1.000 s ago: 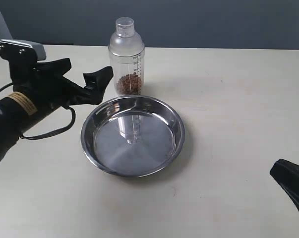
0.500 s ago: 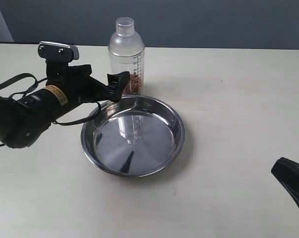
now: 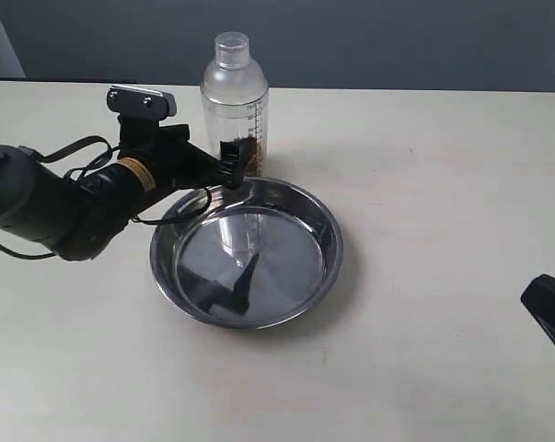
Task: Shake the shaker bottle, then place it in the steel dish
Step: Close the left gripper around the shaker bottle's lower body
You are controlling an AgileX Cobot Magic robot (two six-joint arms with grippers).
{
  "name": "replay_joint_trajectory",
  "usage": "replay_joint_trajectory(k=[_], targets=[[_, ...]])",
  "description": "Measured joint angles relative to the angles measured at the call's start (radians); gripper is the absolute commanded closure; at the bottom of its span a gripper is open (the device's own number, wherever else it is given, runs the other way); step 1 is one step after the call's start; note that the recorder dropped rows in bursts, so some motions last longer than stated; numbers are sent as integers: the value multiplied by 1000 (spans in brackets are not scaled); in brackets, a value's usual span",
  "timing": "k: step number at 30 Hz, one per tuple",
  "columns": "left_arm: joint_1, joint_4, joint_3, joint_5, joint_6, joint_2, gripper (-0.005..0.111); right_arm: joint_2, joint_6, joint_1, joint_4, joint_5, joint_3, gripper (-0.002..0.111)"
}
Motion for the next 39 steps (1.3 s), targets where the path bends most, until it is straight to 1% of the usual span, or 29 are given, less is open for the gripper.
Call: replay_joint_trajectory(k=[6, 15, 28, 31, 34, 38, 39], targets=[[0, 0, -75, -1, 5, 40, 1, 0, 0, 0, 0, -16, 0, 109], [0, 20, -198, 38, 6, 129, 1, 0, 0, 0, 0, -42, 0, 109], [0, 14, -298, 73, 7, 210, 1, 0, 0, 0, 0, -42, 0, 109], [0, -1, -313, 89, 7, 217, 3, 0, 0, 0, 0, -42, 0, 109], [0, -11, -319, 91, 9, 221, 7, 0, 0, 0, 0, -42, 0, 109], [-1, -33, -321, 95, 9, 221, 27, 0, 0, 0, 0, -44, 0, 109], [-1, -33, -323, 97, 9, 221, 34, 0, 0, 0, 0, -47, 0, 109]])
